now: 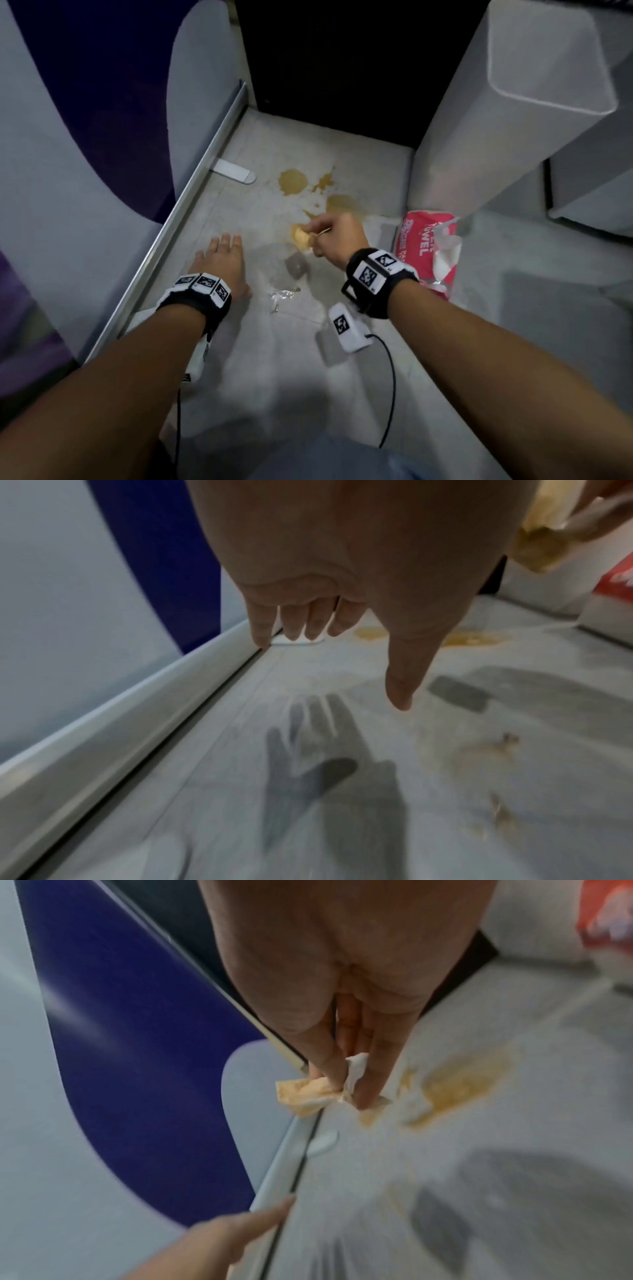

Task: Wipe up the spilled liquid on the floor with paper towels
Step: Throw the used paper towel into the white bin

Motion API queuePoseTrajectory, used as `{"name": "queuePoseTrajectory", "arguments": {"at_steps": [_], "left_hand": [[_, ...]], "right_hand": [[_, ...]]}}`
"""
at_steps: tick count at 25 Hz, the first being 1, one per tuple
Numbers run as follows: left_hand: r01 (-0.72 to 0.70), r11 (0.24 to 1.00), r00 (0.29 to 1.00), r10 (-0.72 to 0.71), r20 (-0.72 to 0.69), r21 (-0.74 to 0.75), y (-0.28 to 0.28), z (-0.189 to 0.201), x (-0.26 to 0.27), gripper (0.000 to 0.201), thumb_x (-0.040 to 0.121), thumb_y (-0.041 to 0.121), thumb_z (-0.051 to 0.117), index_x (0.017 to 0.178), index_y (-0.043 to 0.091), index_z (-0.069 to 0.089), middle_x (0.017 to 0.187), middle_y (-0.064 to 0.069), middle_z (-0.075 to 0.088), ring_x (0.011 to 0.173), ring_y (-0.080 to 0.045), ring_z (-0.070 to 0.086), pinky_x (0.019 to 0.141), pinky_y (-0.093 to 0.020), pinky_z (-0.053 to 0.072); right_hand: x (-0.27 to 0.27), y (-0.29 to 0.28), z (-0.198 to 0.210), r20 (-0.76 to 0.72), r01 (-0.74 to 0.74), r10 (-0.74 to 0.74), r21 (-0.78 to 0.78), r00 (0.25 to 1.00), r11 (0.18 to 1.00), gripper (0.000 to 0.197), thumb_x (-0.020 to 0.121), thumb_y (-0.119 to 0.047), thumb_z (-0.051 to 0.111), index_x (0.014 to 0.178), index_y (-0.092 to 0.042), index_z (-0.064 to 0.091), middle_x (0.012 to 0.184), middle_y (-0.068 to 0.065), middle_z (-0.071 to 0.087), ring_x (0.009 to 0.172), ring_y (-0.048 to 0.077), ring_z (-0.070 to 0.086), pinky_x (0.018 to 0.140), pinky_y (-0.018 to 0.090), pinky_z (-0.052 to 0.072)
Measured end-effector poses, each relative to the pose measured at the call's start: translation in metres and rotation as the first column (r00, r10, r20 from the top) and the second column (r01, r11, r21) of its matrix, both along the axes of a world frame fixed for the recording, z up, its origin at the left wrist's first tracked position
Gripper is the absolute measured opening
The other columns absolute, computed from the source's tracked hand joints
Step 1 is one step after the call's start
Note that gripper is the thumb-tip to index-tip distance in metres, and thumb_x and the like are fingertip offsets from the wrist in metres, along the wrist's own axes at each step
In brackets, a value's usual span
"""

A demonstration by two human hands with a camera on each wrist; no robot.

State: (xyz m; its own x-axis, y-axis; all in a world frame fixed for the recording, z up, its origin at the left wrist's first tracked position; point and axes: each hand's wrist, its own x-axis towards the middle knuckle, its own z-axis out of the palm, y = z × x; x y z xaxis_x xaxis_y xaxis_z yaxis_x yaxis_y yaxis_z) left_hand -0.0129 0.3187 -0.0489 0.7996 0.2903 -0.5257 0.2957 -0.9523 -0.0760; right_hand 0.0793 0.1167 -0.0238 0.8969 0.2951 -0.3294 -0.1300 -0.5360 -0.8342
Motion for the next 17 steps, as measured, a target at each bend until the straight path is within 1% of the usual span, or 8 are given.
{"name": "queuePoseTrajectory", "arguments": {"at_steps": [2, 4, 7, 9, 11, 13, 15, 17], "left_hand": [[0.074, 0.997, 0.993, -0.072, 0.098, -0.016, -0.014, 0.028, 0.026, 0.090, 0.088, 0.040, 0.061, 0.155, 0.010, 0.009, 0.163, -0.013, 0.012, 0.149, -0.031, 0.013, 0.118, -0.049, 0.024], [0.162, 0.986, 0.968, -0.153, 0.200, -0.030, -0.036, 0.062, 0.054, 0.080, 0.092, 0.037, 0.057, 0.155, 0.010, 0.015, 0.162, -0.013, 0.017, 0.148, -0.031, 0.018, 0.117, -0.046, 0.027], [0.277, 0.958, 0.908, -0.235, 0.346, -0.075, -0.079, 0.116, 0.095, 0.081, 0.089, 0.033, 0.063, 0.154, 0.009, 0.020, 0.159, -0.013, 0.023, 0.145, -0.029, 0.024, 0.116, -0.041, 0.029], [0.338, 0.937, 0.856, -0.265, 0.445, -0.092, -0.114, 0.150, 0.121, 0.082, 0.089, 0.033, 0.063, 0.155, 0.012, 0.018, 0.160, -0.011, 0.022, 0.146, -0.028, 0.024, 0.116, -0.040, 0.030], [0.392, 0.913, 0.810, -0.282, 0.515, -0.115, -0.149, 0.179, 0.140, 0.084, 0.089, 0.032, 0.063, 0.156, 0.015, 0.014, 0.163, -0.008, 0.015, 0.149, -0.025, 0.017, 0.118, -0.039, 0.026], [0.442, 0.888, 0.761, -0.298, 0.576, -0.124, -0.182, 0.202, 0.151, 0.086, 0.090, 0.031, 0.063, 0.157, 0.016, 0.011, 0.164, -0.006, 0.010, 0.150, -0.023, 0.013, 0.118, -0.037, 0.024], [0.500, 0.856, 0.707, -0.319, 0.631, -0.127, -0.212, 0.219, 0.161, 0.086, 0.091, 0.029, 0.061, 0.157, 0.017, 0.009, 0.165, -0.005, 0.006, 0.151, -0.022, 0.010, 0.118, -0.037, 0.024], [0.569, 0.811, 0.683, -0.373, 0.627, -0.137, -0.236, 0.225, 0.168, 0.085, 0.091, 0.029, 0.058, 0.158, 0.017, 0.006, 0.165, -0.005, 0.002, 0.152, -0.021, 0.007, 0.120, -0.038, 0.022]], "right_hand": [[0.028, -0.019, 0.037, 0.052, 0.096, -0.103, 0.128, 0.993, 0.987, 0.028, 0.081, 0.010, 0.067, 0.080, -0.017, 0.074, 0.064, -0.003, 0.066, 0.052, 0.011, 0.061, 0.057, 0.025, 0.051], [0.052, -0.038, 0.077, 0.144, 0.147, -0.181, 0.220, 0.973, 0.964, 0.029, 0.081, 0.006, 0.070, 0.078, -0.022, 0.073, 0.071, 0.000, 0.069, 0.060, 0.013, 0.065, 0.057, 0.028, 0.057], [0.081, -0.068, 0.131, 0.286, 0.173, -0.270, 0.323, 0.919, 0.930, 0.031, 0.077, 0.002, 0.074, 0.075, -0.029, 0.073, 0.079, 0.004, 0.072, 0.073, 0.020, 0.069, 0.065, 0.038, 0.062], [0.097, -0.092, 0.164, 0.381, 0.180, -0.321, 0.362, 0.867, 0.915, 0.028, 0.077, 0.000, 0.074, 0.077, -0.028, 0.073, 0.078, 0.001, 0.070, 0.074, 0.019, 0.068, 0.066, 0.038, 0.062], [0.112, -0.116, 0.191, 0.510, 0.217, -0.363, 0.324, 0.780, 0.921, 0.022, 0.079, -0.004, 0.076, 0.083, -0.025, 0.073, 0.079, -0.004, 0.068, 0.074, 0.013, 0.066, 0.067, 0.032, 0.060], [0.125, -0.138, 0.209, 0.629, 0.267, -0.375, 0.264, 0.681, 0.927, 0.018, 0.080, -0.007, 0.075, 0.087, -0.024, 0.073, 0.084, -0.003, 0.066, 0.075, 0.011, 0.063, 0.069, 0.025, 0.056], [0.137, -0.162, 0.218, 0.733, 0.350, -0.359, 0.175, 0.578, 0.920, 0.016, 0.082, -0.008, 0.071, 0.091, -0.021, 0.073, 0.090, -0.002, 0.061, 0.076, 0.009, 0.056, 0.068, 0.012, 0.045], [0.146, -0.187, 0.216, 0.783, 0.442, -0.317, 0.061, 0.534, 0.895, 0.015, 0.085, -0.008, 0.065, 0.096, -0.016, 0.072, 0.094, -0.002, 0.055, 0.081, 0.011, 0.053, 0.069, 0.012, 0.035]]}}
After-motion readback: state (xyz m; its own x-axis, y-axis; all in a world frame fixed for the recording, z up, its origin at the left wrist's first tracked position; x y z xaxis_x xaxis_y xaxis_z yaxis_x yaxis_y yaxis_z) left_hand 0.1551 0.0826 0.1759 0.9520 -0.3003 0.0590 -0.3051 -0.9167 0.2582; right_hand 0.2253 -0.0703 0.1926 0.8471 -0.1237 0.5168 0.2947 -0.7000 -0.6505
